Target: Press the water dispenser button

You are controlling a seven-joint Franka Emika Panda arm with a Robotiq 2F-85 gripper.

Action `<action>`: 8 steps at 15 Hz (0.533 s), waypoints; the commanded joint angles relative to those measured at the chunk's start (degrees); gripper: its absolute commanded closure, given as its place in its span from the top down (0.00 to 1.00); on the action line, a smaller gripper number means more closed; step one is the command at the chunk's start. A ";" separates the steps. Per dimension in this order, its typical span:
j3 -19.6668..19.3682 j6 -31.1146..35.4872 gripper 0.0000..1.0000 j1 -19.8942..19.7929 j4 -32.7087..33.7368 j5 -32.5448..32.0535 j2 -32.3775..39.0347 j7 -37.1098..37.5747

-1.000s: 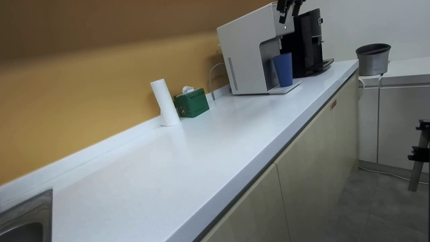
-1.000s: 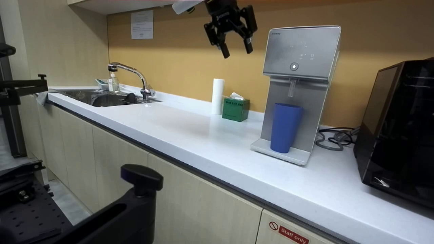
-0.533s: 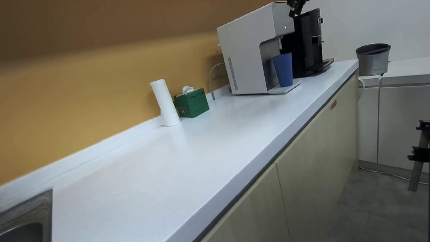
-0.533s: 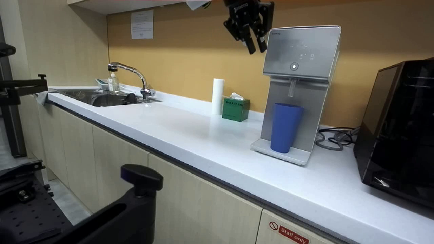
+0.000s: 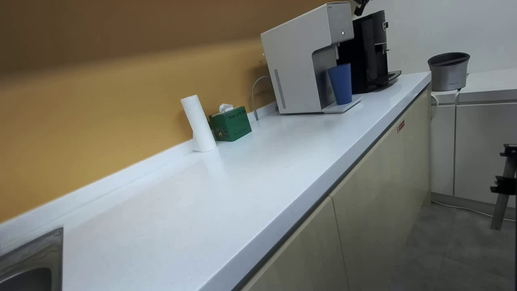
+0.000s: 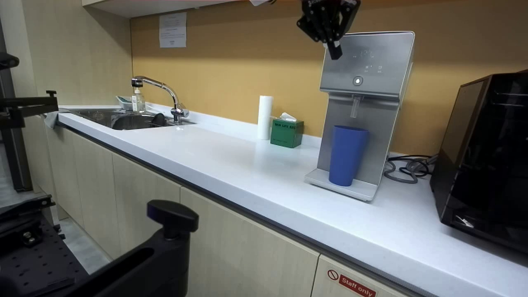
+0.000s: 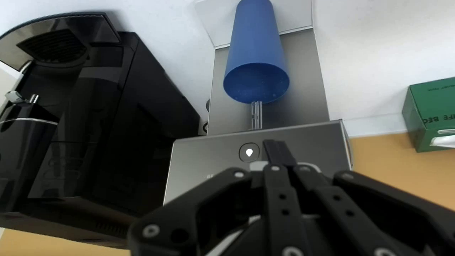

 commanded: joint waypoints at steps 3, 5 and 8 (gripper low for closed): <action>-1.33 -0.18 0.01 0.73 1.99 3.03 2.36 -1.94; -1.48 -0.19 0.01 0.92 2.56 3.47 3.07 -2.08; -2.57 -0.10 0.00 1.94 3.05 6.26 3.75 -5.60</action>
